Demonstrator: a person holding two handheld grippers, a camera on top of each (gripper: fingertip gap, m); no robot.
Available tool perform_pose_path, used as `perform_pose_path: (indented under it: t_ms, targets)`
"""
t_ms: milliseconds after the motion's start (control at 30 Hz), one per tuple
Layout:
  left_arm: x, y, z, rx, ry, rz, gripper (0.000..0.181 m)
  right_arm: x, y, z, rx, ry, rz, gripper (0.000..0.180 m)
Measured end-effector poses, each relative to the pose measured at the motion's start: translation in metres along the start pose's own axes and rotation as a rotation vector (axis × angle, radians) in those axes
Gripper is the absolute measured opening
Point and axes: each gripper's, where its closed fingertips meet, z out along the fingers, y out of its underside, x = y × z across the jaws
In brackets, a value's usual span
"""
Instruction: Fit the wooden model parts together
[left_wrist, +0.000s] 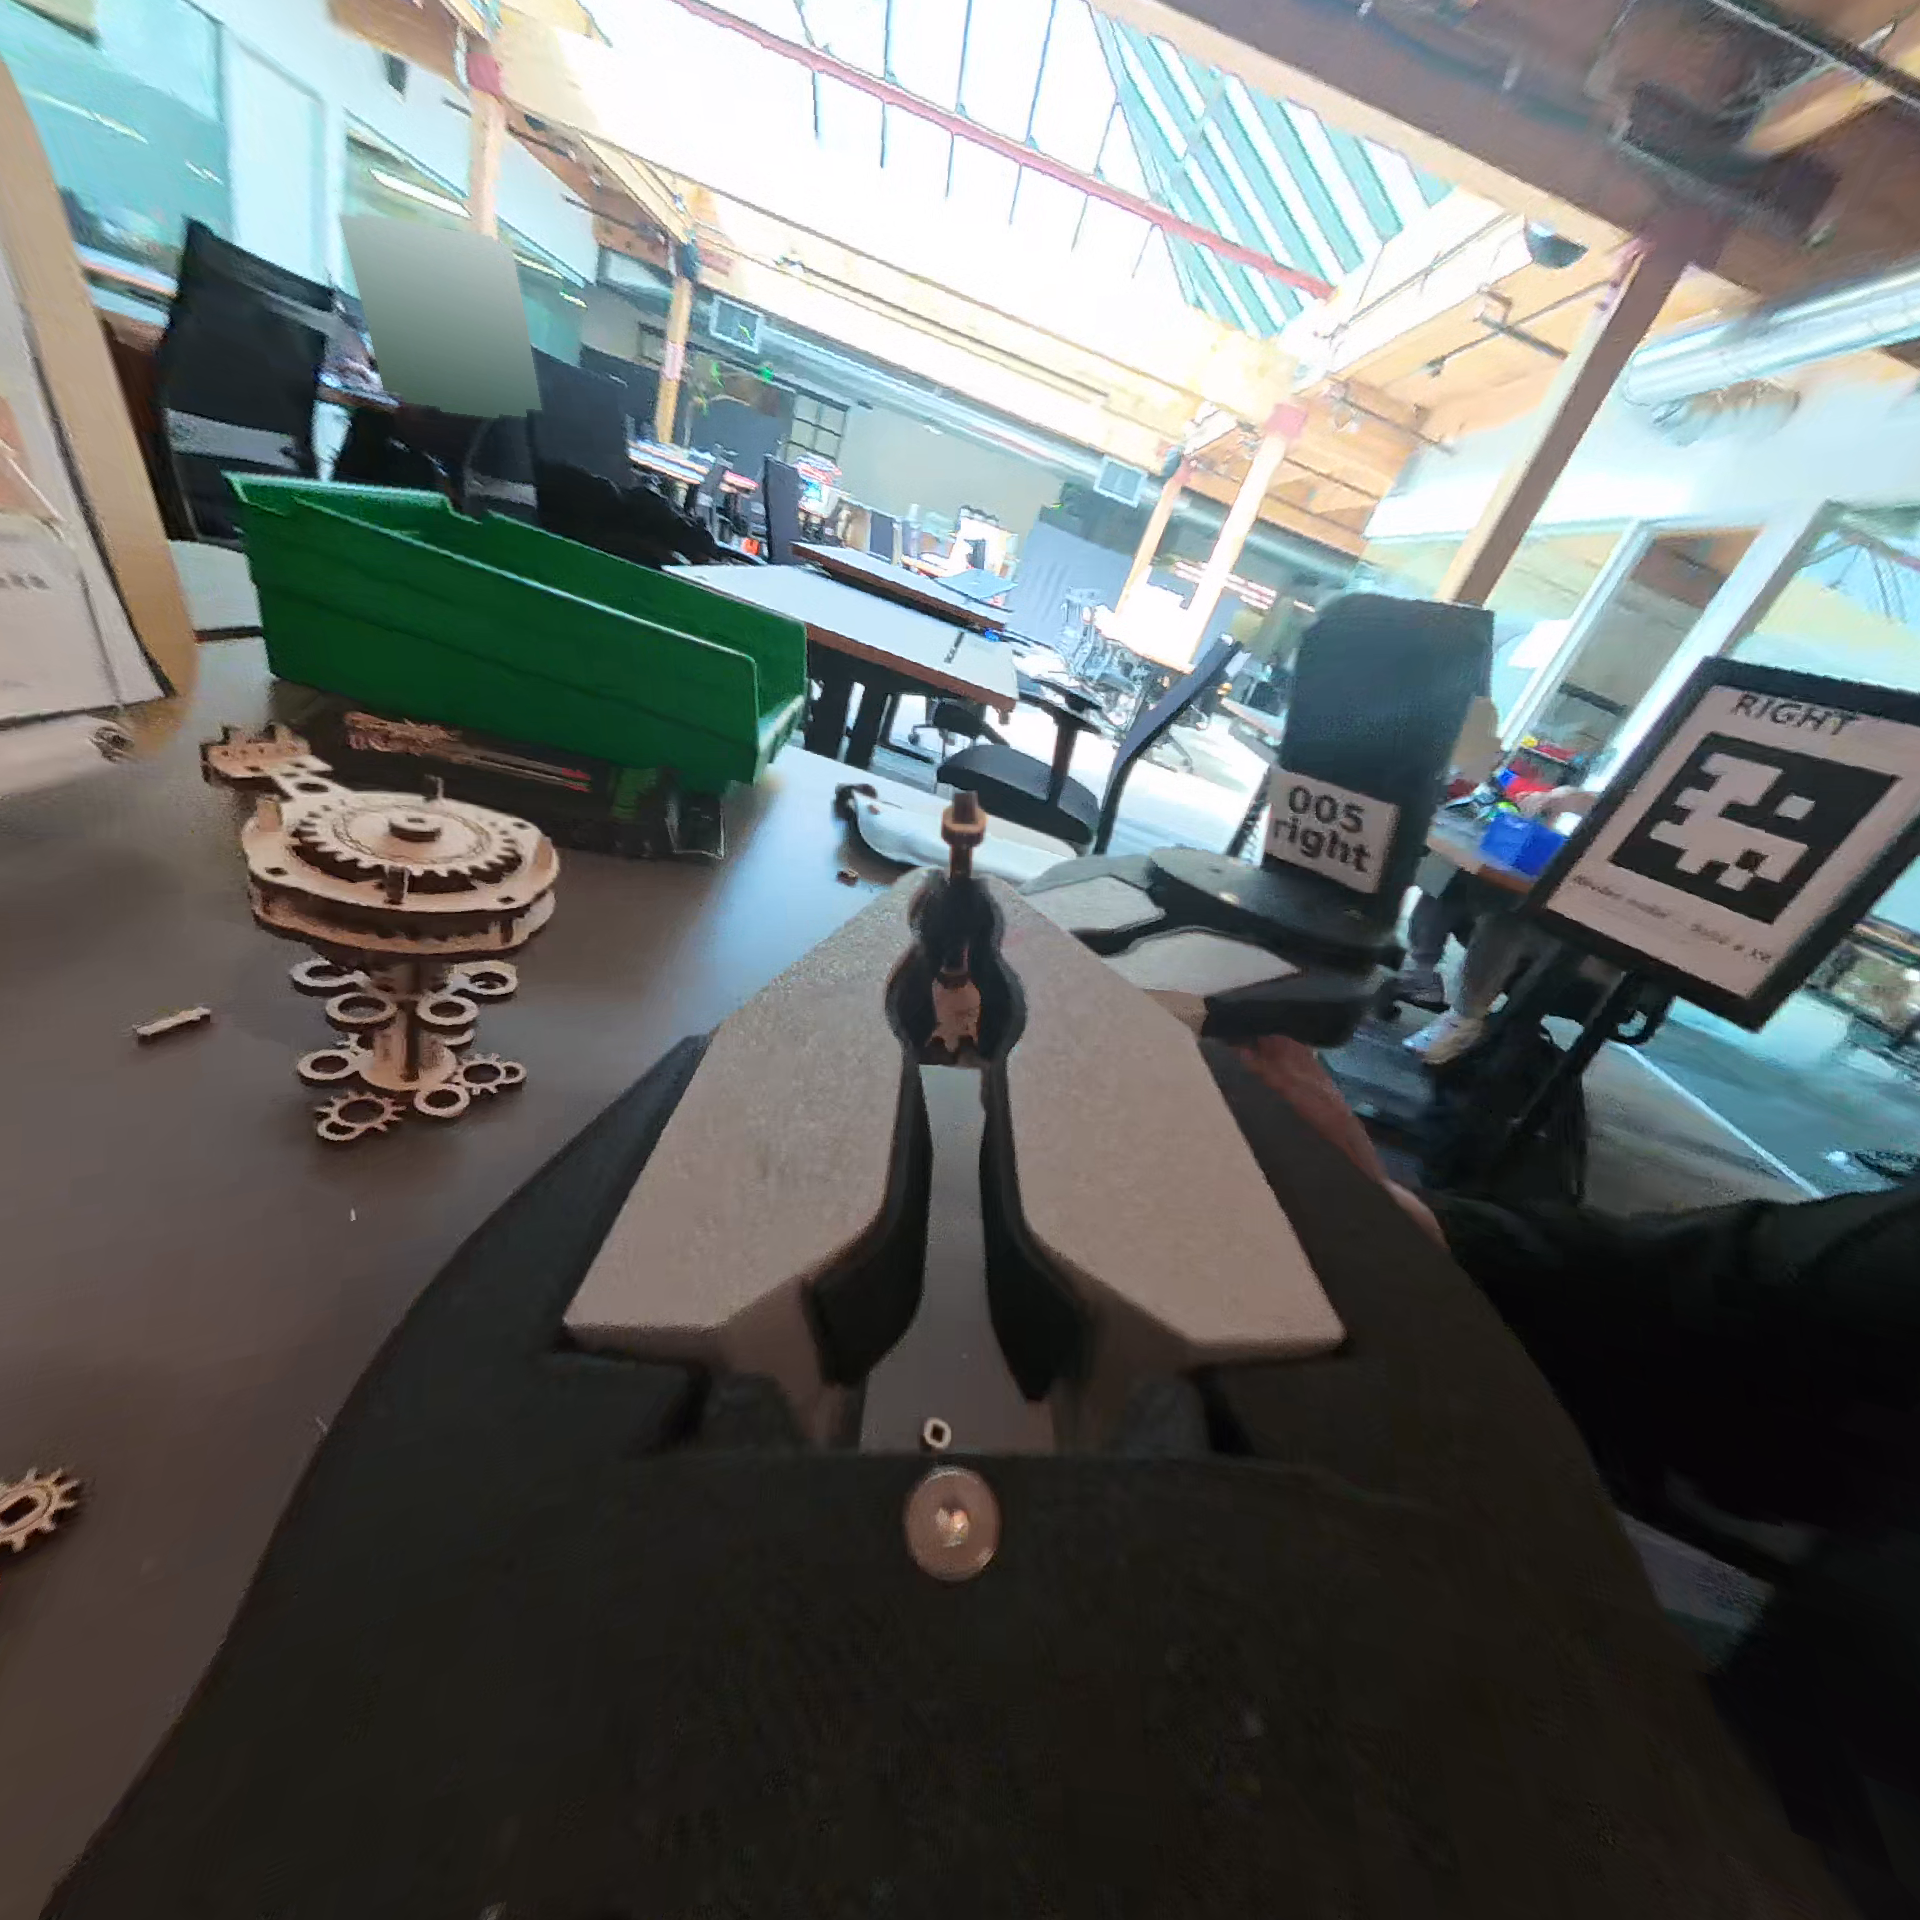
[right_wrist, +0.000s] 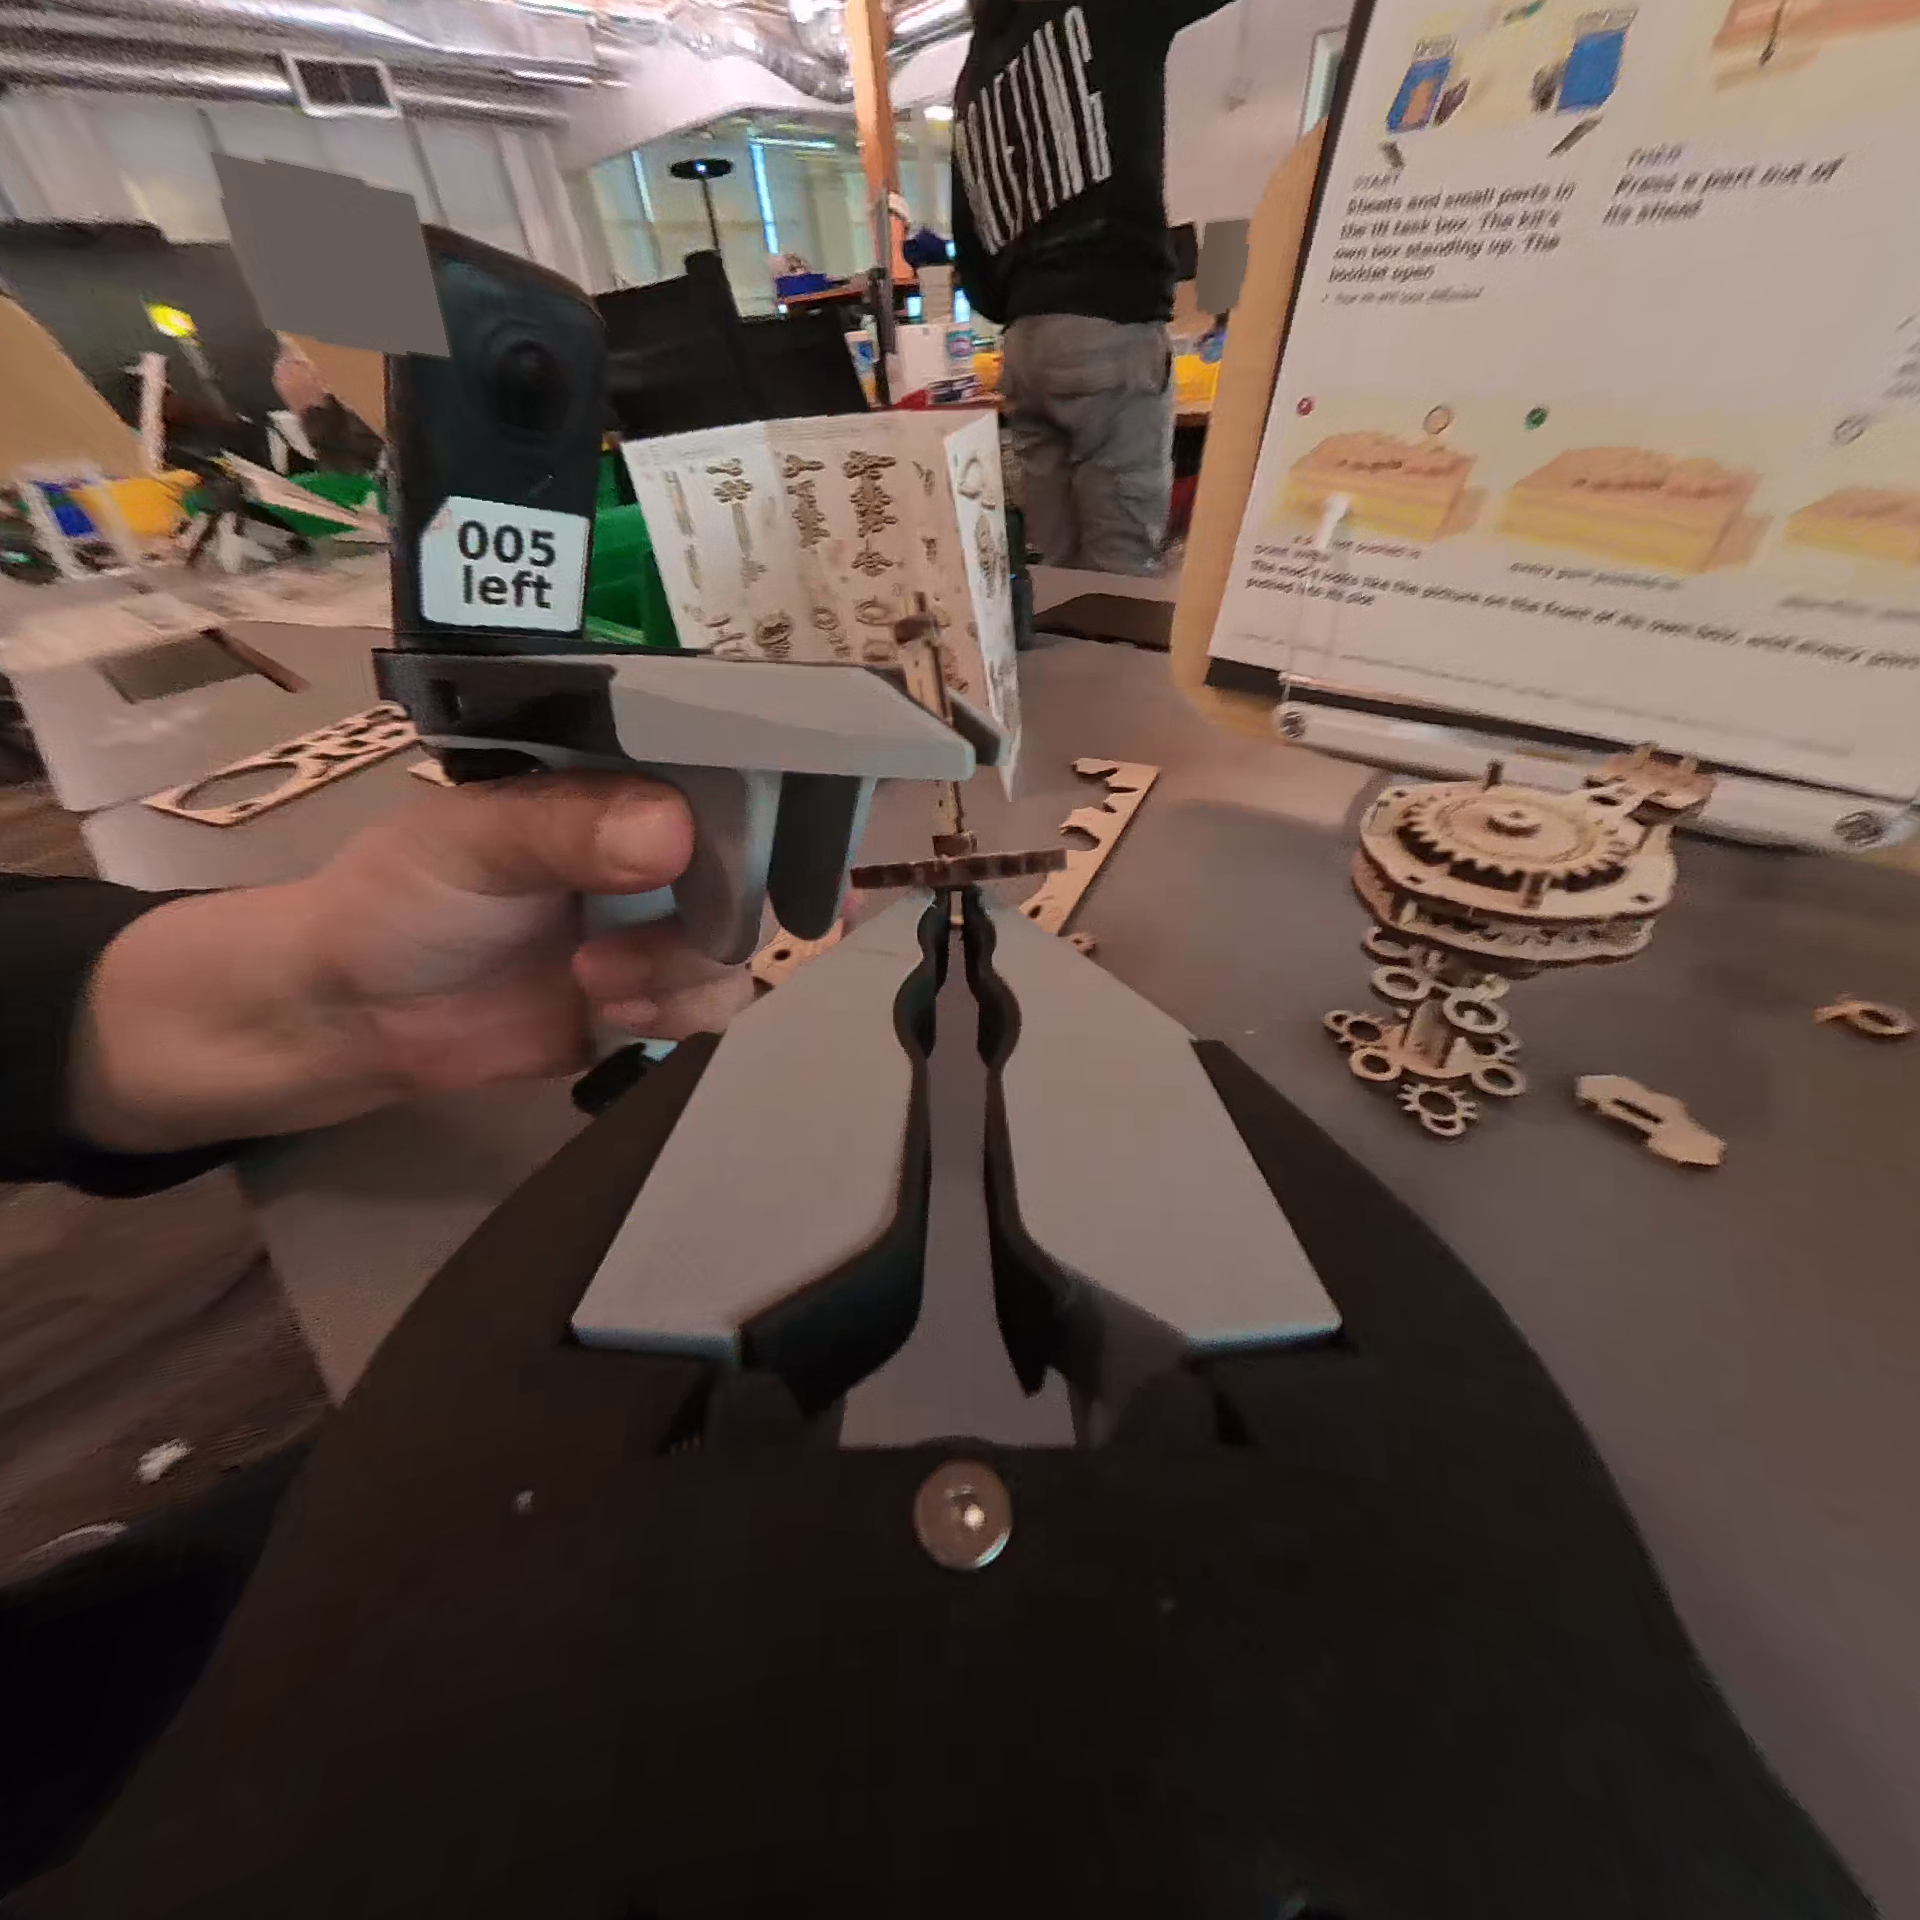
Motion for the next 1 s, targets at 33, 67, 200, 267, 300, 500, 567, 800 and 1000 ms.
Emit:
perform_pose_path:
  t_ms: [33, 67, 200, 267, 300, 500, 567, 800, 1000]
  targets:
    - [0.0, -0.002, 0.0, 0.017, 0.01, -0.024, 0.0, 0.0, -0.002, 0.0, 0.006, 0.018, -0.032, 0.0]
    - [0.001, -0.005, 0.0, 0.049, 0.059, -0.094, 0.001, 0.0, -0.005, -0.002, 0.025, 0.03, -0.083, 0.0]
    - [0.0, -0.017, -0.005, 0.201, 0.254, -0.477, 0.0, -0.001, -0.022, -0.012, 0.15, 0.13, -0.257, 0.007]
    - [0.001, -0.018, -0.005, 0.227, 0.288, -0.529, 0.0, -0.007, -0.024, -0.015, 0.177, 0.122, -0.305, 0.023]
    - [0.002, -0.019, -0.005, 0.223, 0.3, -0.527, 0.001, -0.007, -0.025, -0.015, 0.176, 0.128, -0.318, 0.026]
    - [0.009, -0.019, -0.002, 0.205, 0.31, -0.504, 0.001, -0.006, -0.03, -0.019, 0.21, 0.137, -0.302, 0.025]
    - [0.009, -0.017, -0.002, 0.194, 0.294, -0.485, 0.001, -0.006, -0.028, -0.019, 0.204, 0.145, -0.305, 0.025]
    - [0.003, -0.013, -0.002, 0.19, 0.261, -0.469, 0.001, -0.003, -0.023, -0.015, 0.183, 0.133, -0.286, 0.024]
    - [-0.004, 0.01, 0.002, -0.077, 0.15, -0.221, 0.0, 0.007, 0.001, -0.012, 0.036, -0.022, -0.131, 0.014]
